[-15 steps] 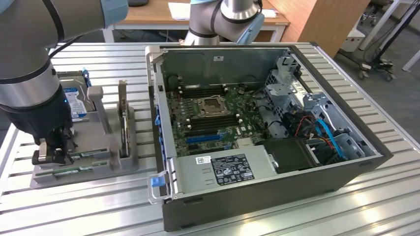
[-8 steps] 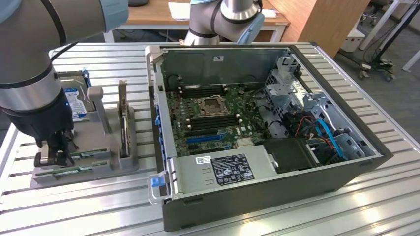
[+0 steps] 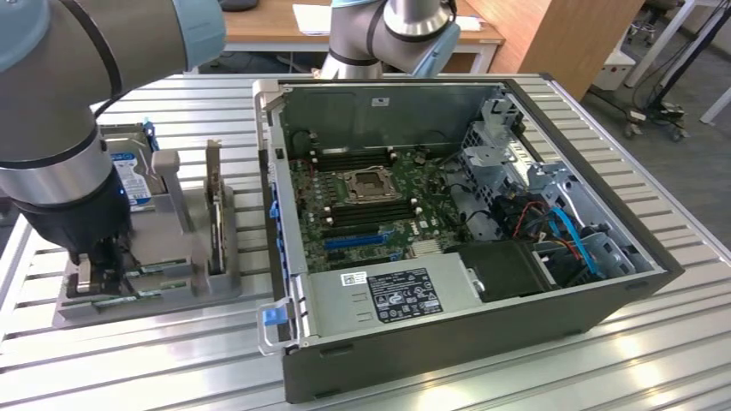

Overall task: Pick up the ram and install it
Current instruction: 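Pick up the ram and move it above insertion slot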

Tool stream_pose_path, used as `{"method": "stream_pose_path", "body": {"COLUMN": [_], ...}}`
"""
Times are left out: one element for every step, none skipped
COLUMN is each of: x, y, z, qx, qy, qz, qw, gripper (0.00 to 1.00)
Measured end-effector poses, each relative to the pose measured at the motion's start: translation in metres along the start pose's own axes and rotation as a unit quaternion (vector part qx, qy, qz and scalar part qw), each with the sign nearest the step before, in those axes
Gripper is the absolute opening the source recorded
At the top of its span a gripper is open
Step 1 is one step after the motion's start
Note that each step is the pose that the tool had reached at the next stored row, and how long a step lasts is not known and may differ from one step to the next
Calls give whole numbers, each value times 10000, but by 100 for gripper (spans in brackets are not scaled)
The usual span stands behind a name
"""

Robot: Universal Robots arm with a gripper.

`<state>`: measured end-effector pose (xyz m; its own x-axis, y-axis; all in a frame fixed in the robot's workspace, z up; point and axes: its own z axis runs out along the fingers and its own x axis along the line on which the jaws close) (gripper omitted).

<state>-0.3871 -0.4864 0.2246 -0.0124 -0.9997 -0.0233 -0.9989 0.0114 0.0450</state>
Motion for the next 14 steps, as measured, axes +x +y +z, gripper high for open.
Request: {"method": "stream_pose_path", "body": {"x": [0, 1, 1, 1, 2, 2, 2, 2, 2, 3, 3, 3, 3, 4], "y": [-1, -1, -2, -2, -3, -3, -4, -4, -5, -5, -6, -6, -6, -7], "z": [14, 29, 43, 55, 66, 76, 85, 93, 102, 111, 120, 128, 136, 144], "qx": [0, 0, 0, 0, 0, 0, 0, 0, 0, 0, 0, 0, 0, 0], "qy": [0, 0, 0, 0, 0, 0, 0, 0, 0, 0, 0, 0, 0, 0], "qz": [0, 0, 0, 0, 0, 0, 0, 0, 0, 0, 0, 0, 0, 0], "qw": [10000, 10000, 10000, 10000, 10000, 10000, 10000, 10000, 10000, 10000, 10000, 10000, 10000, 10000], "gripper": [42, 42, 42, 42, 42, 42, 42, 42, 42, 42, 42, 42, 42, 42]}}
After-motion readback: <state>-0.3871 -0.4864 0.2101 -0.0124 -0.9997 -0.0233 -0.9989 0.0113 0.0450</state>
